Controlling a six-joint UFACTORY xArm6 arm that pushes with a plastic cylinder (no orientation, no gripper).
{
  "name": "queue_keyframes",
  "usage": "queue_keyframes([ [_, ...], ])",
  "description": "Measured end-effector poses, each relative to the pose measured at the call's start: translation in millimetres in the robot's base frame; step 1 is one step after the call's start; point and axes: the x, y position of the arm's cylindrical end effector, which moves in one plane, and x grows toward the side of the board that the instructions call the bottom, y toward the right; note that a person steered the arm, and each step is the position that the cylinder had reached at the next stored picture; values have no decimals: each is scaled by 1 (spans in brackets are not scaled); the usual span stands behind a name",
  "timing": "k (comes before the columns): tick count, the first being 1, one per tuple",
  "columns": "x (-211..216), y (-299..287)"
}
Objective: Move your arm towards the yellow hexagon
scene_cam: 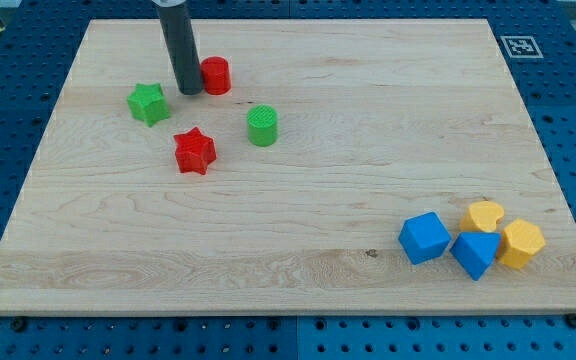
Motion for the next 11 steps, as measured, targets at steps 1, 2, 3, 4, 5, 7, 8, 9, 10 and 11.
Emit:
queue_keyframes([
  [1,4,0],
  [2,-5,-12],
  [3,-44,-53],
  [4,-117,-11],
  [5,-133,72],
  [7,-59,192],
  [8,-2,254],
  [9,59,310],
  [10,127,361],
  [11,197,398],
])
